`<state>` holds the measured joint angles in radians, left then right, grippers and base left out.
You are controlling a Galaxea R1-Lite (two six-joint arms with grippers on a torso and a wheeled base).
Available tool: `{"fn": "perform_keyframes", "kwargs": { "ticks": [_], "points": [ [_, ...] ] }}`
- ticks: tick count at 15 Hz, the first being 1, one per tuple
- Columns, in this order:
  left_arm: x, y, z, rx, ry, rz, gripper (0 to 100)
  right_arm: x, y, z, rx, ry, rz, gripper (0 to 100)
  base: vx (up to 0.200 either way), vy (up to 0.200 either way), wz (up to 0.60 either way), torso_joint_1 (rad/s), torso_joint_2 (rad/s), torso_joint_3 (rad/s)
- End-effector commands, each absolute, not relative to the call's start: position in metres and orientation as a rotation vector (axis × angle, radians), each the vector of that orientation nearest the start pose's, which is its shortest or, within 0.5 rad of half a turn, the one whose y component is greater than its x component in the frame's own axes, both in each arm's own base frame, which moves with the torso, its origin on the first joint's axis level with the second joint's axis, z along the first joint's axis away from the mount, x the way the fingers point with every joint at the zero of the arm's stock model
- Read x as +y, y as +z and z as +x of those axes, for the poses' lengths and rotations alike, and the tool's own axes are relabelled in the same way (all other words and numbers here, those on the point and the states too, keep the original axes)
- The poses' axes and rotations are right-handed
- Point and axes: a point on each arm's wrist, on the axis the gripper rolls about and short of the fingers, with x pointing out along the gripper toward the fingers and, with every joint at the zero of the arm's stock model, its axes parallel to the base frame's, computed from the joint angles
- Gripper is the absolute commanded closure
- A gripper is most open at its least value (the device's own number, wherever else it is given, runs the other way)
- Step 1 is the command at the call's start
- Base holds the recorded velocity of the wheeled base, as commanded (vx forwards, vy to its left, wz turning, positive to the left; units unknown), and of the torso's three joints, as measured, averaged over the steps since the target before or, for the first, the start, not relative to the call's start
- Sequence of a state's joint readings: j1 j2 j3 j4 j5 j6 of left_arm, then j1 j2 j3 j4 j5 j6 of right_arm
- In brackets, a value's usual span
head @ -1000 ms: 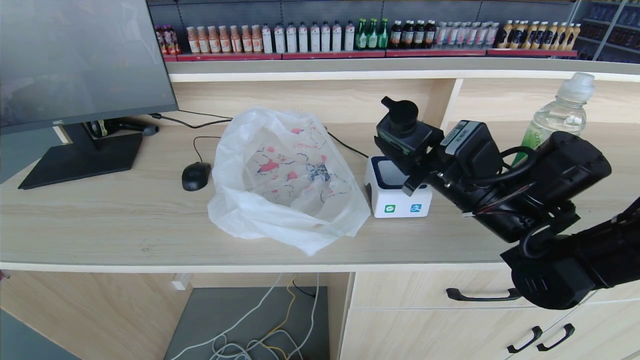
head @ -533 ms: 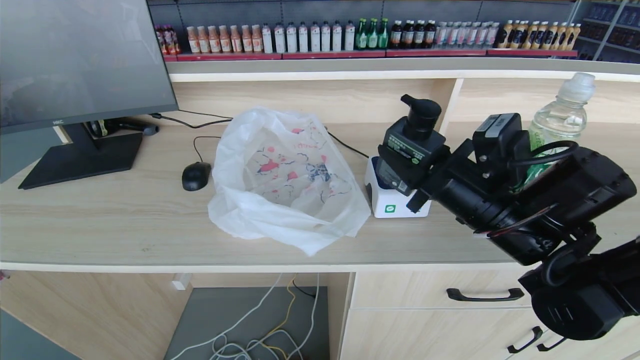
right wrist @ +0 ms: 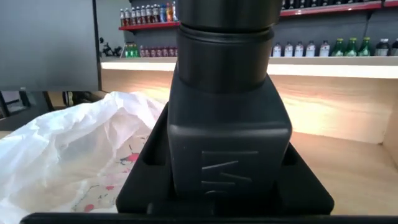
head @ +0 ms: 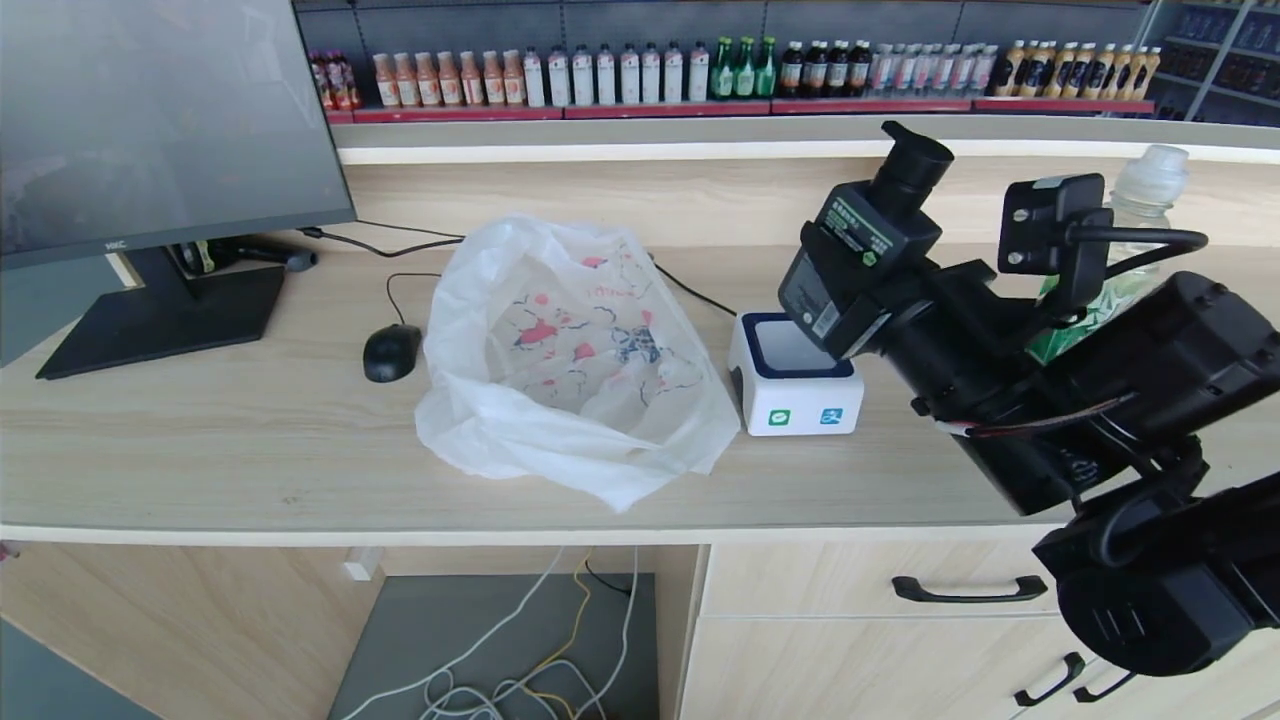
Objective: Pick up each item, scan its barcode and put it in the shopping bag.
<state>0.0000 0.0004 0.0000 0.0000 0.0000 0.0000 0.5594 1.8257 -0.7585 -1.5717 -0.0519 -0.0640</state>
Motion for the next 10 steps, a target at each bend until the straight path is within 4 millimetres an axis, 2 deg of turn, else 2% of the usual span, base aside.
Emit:
{"fn": "perform_keyframes", "kwargs": {
  "ticks": [1, 10],
  "points": [
    [0.0000, 0.0755, -0.0228, 0.000, 0.000, -0.002, 0, 0.1796, 0.2235, 0.2684, -0.506, 0.510, 0.110, 100, 0.000, 0.200, 0.00, -0.007, 0.00, 0.002],
    [0.0000, 0.0755, -0.0228, 0.000, 0.000, -0.005, 0, 0.1798, 0.2220, 0.2678, -0.499, 0.513, 0.111, 100, 0.000, 0.200, 0.00, 0.003, 0.00, 0.003]
  ]
}}
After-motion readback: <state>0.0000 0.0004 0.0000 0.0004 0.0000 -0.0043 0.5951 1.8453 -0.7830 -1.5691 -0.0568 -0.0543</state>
